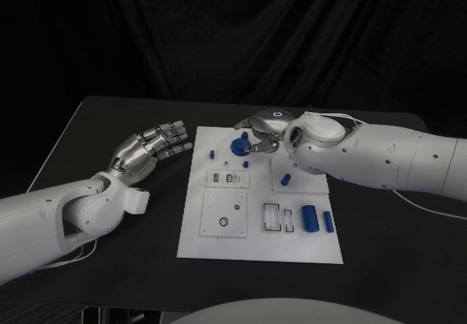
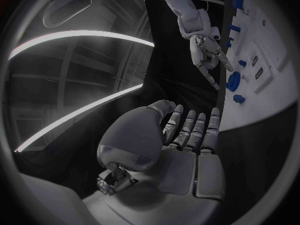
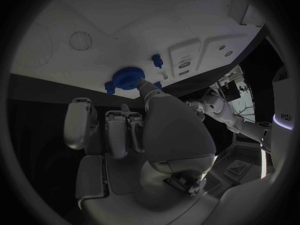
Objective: Assemble the parts on the task board
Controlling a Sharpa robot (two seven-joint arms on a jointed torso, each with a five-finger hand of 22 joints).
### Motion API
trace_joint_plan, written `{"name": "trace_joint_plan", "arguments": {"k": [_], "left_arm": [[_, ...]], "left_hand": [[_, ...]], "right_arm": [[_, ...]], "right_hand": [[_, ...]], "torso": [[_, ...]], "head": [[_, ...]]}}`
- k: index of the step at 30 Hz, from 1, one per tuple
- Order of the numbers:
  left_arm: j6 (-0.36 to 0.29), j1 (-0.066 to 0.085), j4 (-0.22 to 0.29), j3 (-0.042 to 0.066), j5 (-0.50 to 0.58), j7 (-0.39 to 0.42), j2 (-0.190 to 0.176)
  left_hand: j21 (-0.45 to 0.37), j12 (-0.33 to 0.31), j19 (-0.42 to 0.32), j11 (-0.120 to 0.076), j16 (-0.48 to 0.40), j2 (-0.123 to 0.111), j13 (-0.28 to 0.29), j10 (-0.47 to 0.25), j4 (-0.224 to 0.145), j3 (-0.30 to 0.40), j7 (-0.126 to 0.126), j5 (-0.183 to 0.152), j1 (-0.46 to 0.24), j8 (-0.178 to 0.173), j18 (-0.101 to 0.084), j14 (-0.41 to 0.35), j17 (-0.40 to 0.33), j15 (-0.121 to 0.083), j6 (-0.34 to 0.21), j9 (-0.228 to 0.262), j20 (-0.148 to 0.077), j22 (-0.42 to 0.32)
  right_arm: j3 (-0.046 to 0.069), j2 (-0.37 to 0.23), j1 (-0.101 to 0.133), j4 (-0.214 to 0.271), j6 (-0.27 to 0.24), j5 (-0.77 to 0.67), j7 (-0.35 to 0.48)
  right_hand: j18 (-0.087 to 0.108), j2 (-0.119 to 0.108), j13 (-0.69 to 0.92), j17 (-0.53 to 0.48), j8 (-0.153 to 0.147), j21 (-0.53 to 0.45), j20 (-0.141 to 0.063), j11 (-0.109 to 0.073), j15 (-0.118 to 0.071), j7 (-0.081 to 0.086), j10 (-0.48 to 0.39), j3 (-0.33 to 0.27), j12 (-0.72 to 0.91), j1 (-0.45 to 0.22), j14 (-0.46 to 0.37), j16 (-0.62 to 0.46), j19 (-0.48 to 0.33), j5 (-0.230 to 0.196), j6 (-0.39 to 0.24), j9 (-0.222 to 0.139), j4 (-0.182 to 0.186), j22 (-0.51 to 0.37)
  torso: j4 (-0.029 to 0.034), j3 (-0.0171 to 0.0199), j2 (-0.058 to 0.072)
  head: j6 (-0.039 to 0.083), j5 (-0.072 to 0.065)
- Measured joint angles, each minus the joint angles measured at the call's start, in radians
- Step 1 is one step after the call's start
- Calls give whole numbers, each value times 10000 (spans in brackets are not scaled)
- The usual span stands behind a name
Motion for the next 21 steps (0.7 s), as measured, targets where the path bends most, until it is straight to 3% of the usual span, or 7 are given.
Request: {"name": "trace_joint_plan", "arguments": {"k": [4, 11, 13, 15, 21], "left_arm": [[1, -1, 1, 0, 0, 0, -1], [2, -1, 5, 0, 0, 0, -7], [3, -2, 8, 0, 0, 0, -14], [3, -2, 9, 0, 0, 0, -26], [3, -9, 8, 0, 0, 1, -62]], "left_hand": [[0, 0, 0, 0, 0, 0, 0, 0, 0, 0, 0, 0, 0, 0, 0, 0, 0, 0, 0, 0, 0, 0], [0, 0, 0, 0, 0, 0, 0, 0, 0, 0, 0, 0, 0, 0, 0, 0, 0, 0, 0, 0, 0, 0], [0, 0, 0, -1, 0, -17, 0, 0, 25, 41, 0, 0, -16, 0, 1, 0, 0, 0, 0, 0, 0, 0], [0, 0, 0, 0, 0, -41, 0, 0, 26, 84, 0, 0, -41, 0, 0, 0, 0, 0, 0, 0, 0, 0], [0, 0, 0, 0, 0, -54, 0, 0, 27, 84, 0, 0, -54, 0, 0, 0, 0, 0, 0, 0, 0, 0]], "right_arm": [[0, 0, -1, -7, 2, 0, -5], [0, -128, -1, 11, -7, 0, -9], [1, -242, -1, 63, -46, 0, -7], [1, -492, -1, 223, -134, 0, 1], [-7, -1740, 126, 1063, -433, -1, 0]], "right_hand": [[1, 0, 0, 0, 0, -43, -36, 0, 0, -24, 0, 0, 0, 0, 0, 0, -36, 0, -82, -32, 0, -1], [1, 0, -1, 0, 0, -48, -35, 1, 1, 73, 0, -29, -42, 0, 0, 0, -36, 0, 344, 21, 28, -2], [2, 0, -1, 0, 131, -48, -35, 1, 1, 117, 0, -29, -42, 0, 0, 0, -36, 0, 916, 104, 28, -2], [2, 0, -1, 0, 375, -48, -57, 1, 1, 187, -1, -57, -42, 0, 0, 0, -14, 0, 2007, 272, 57, -2], [2, 52, -2, -1, 515, 156, -50, 1, 1, 239, -1, -70, -42, -52, -1, 84, 198, 0, 2643, 349, 125, -3]], "torso": [[6, 0, -1], [17, -1, 0], [18, 0, 1], [19, 0, 1], [19, 0, 1]], "head": [[0, 0], [9, 0], [27, 0], [44, 2], [117, 32]]}}
